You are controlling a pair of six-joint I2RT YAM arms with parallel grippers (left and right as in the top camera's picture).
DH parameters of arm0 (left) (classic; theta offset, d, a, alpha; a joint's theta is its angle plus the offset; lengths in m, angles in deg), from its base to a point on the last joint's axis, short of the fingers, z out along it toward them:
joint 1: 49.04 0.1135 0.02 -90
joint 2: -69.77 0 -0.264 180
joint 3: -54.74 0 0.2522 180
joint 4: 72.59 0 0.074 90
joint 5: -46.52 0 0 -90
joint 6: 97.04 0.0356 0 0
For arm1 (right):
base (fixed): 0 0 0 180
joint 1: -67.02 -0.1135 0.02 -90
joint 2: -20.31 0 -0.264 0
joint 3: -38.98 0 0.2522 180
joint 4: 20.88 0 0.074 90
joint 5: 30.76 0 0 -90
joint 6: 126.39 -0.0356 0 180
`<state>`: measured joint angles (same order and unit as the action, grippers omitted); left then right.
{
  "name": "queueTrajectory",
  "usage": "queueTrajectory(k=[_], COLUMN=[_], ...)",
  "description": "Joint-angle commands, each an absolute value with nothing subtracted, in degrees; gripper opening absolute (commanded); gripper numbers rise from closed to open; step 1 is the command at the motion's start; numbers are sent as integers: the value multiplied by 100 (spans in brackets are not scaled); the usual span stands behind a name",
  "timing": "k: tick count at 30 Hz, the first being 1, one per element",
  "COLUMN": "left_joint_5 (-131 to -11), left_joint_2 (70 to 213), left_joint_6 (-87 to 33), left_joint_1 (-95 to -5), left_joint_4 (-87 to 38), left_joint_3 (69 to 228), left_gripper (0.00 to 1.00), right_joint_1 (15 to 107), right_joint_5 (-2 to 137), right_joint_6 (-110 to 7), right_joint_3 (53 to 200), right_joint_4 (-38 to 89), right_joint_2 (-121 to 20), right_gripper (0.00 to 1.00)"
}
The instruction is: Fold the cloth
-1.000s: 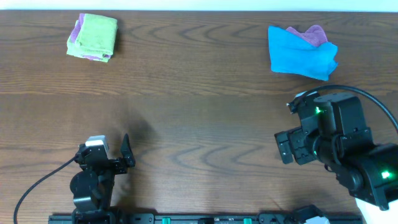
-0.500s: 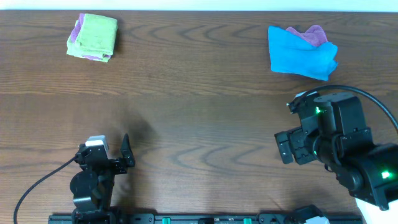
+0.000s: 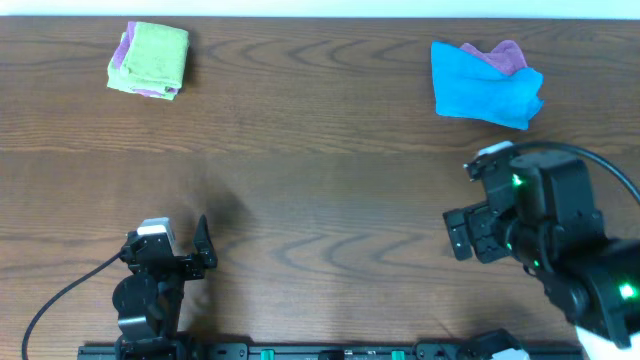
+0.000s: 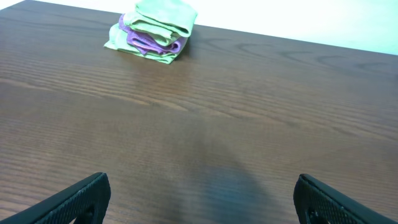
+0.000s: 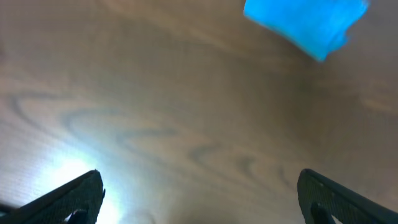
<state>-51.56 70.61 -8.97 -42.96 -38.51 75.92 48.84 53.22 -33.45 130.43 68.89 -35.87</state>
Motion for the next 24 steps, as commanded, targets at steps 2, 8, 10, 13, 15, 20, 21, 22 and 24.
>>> queueTrajectory(k=[2, 8, 10, 13, 15, 20, 21, 22, 24], left_joint_5=[-5053, -5053, -5053, -5053, -5053, -5053, -5053, -5053, -5053], left_joint_2=[7002, 7002, 7002, 7002, 7002, 7002, 7002, 7002, 7002], left_joint_6=[-963, -961, -963, -963, -963, -963, -961, -961, -963], left_joint_1=[-4322, -4322, -4322, -4322, -4322, -4322, -4322, -4322, -4322], left_joint_4=[-3856, -3856, -3856, -3856, -3856, -3856, -3856, -3856, -3856], left_joint_3=[7461, 7461, 7461, 7461, 7461, 7461, 7461, 7461, 7461], left_gripper=[95, 95, 95, 95, 95, 95, 95, 95, 95], right_joint_1=[4976, 5223, 5376, 5629, 5723, 5719, 5719, 5719, 5719], right_joint_5=[5392, 5390, 5392, 5504, 5582, 5770, 5805, 5838, 5910], right_joint_6=[-3246, -3246, -3249, -3268, -3270, -3270, -3270, -3273, -3275], right_joint_3=[12718, 11288, 10788, 10038, 9529, 8425, 8239, 8025, 7667], right_joint_4=[6222, 4913, 4638, 4321, 4118, 3645, 3562, 3471, 3331], right_joint_2=[-2713, -1174, -715, -73, 341, 1121, 1237, 1370, 1597], right_gripper=[99, 99, 99, 99, 99, 99, 99, 99, 99])
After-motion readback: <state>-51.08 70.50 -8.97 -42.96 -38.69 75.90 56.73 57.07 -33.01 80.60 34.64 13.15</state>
